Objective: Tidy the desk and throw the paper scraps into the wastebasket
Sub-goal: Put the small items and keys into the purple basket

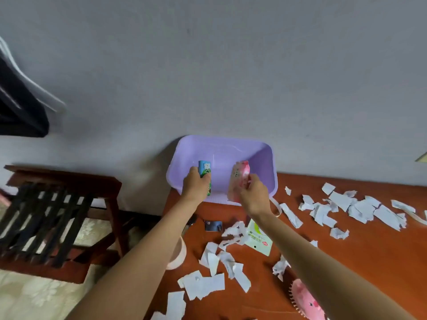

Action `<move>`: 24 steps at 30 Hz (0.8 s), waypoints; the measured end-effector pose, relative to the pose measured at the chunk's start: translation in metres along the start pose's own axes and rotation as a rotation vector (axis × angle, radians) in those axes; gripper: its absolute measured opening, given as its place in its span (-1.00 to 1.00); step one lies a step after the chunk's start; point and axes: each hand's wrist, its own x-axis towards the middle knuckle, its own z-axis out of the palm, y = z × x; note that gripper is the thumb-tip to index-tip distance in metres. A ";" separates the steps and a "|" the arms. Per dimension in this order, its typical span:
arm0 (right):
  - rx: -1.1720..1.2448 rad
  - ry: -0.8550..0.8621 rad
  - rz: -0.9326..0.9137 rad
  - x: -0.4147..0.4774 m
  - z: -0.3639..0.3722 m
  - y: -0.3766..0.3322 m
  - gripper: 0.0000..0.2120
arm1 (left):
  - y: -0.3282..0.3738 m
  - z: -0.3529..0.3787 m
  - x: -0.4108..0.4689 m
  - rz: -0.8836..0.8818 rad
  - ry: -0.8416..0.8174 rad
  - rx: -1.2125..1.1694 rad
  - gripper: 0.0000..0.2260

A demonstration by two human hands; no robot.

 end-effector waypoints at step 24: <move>-0.532 -0.538 0.305 0.142 0.143 0.003 -0.57 | -0.062 0.020 0.182 0.141 -0.475 0.948 -0.65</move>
